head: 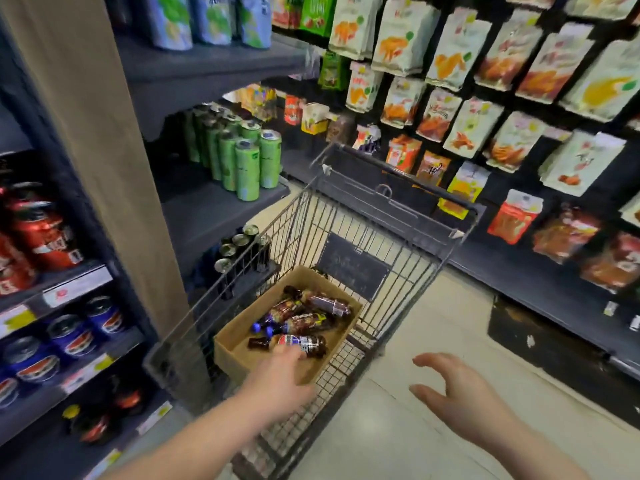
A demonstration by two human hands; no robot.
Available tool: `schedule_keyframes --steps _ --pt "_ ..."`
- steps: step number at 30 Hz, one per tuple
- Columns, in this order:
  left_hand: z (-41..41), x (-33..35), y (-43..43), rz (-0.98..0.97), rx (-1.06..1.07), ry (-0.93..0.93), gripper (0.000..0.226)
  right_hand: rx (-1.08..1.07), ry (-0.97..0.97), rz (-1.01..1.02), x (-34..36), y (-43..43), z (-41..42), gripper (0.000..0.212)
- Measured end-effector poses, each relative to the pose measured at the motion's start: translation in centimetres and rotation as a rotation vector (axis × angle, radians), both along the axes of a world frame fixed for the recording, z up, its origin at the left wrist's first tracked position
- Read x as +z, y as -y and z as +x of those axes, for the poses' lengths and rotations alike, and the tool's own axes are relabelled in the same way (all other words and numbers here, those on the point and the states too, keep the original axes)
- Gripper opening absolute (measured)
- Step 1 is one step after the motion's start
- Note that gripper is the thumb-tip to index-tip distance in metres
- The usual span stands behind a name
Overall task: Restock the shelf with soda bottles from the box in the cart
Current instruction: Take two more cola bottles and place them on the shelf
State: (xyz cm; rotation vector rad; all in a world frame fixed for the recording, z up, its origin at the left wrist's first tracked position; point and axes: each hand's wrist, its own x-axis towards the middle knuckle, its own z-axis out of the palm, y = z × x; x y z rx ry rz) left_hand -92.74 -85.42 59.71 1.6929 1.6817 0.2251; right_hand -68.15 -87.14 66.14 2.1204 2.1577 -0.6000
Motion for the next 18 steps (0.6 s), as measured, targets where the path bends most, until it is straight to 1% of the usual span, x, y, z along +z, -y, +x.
schedule_keyframes --steps 4,9,11,15,18 --pt "-0.6 -1.1 -4.1 -0.029 0.103 0.002 0.061 0.090 0.016 -0.058 -1.6 -7.4 -0.7 0.044" --pt "-1.7 -4.7 -7.3 -0.122 0.246 -0.019 0.066 0.201 0.046 -0.153 -5.2 -17.4 -2.3 0.046" --pt "-1.7 -6.4 -8.6 -0.153 0.311 -0.045 0.067 0.258 0.052 -0.189 -7.3 -21.3 -2.9 0.044" --pt "-0.7 -10.0 -11.2 -0.243 0.426 -0.156 0.069 0.350 0.031 -0.278 -12.6 -28.8 -4.1 0.029" --pt "0.7 -13.0 -13.4 -0.326 0.500 -0.185 0.069 0.475 0.048 -0.323 -17.4 -33.7 -4.8 0.031"
